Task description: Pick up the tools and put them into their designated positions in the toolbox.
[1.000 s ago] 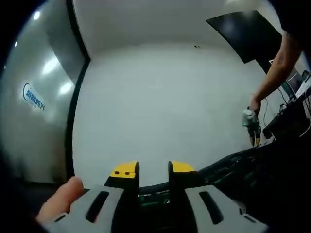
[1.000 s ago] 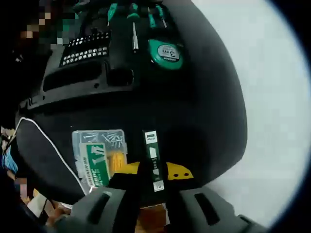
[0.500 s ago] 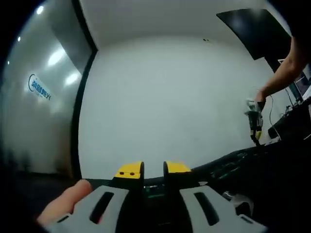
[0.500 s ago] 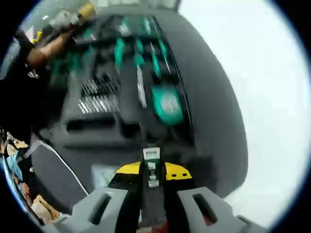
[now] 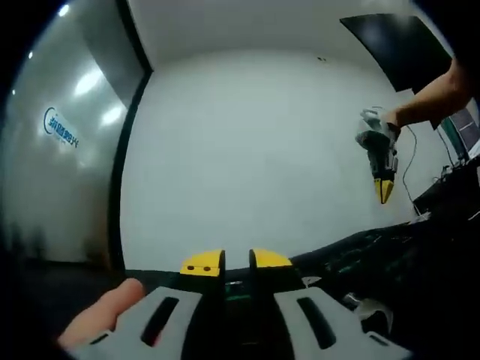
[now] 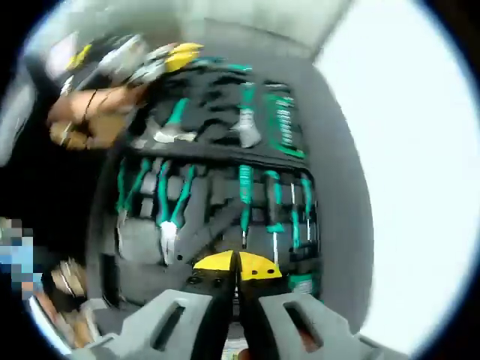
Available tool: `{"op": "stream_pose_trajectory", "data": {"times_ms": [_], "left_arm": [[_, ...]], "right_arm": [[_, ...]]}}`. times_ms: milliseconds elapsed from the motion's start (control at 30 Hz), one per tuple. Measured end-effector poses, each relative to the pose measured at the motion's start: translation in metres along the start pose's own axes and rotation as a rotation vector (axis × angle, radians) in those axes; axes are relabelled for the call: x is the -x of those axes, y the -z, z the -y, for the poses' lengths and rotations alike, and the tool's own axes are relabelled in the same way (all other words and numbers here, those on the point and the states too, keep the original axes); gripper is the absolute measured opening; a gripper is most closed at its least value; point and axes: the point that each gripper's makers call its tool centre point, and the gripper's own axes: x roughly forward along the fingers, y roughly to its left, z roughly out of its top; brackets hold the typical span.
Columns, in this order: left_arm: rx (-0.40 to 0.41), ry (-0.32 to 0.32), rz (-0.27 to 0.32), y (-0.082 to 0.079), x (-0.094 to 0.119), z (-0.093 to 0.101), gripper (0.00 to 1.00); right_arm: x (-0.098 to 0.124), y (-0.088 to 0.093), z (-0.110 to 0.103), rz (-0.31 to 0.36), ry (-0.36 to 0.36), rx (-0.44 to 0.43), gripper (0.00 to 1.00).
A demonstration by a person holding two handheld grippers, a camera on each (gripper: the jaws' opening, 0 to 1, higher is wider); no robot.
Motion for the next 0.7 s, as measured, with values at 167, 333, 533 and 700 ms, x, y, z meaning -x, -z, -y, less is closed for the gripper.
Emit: {"op": "stream_pose_trajectory", "data": {"times_ms": [167, 333, 533, 700], "left_arm": [[0.002, 0.001, -0.001, 0.000, -0.001, -0.001, 0.14], [-0.015, 0.006, -0.013, 0.002, -0.004, 0.002, 0.14], [-0.013, 0.014, -0.025, 0.004, -0.005, 0.003, 0.14], [-0.005, 0.009, -0.024, 0.003, -0.005, 0.002, 0.14]], "right_arm": [[-0.048, 0.011, -0.050, -0.026, -0.070, -0.126, 0.23], [-0.081, 0.036, -0.024, -0.073, -0.004, -0.460, 0.18], [-0.089, 0.023, -0.054, -0.127, 0.112, -0.125, 0.14], [-0.076, -0.012, -0.052, -0.107, 0.474, 0.523, 0.13]]}}
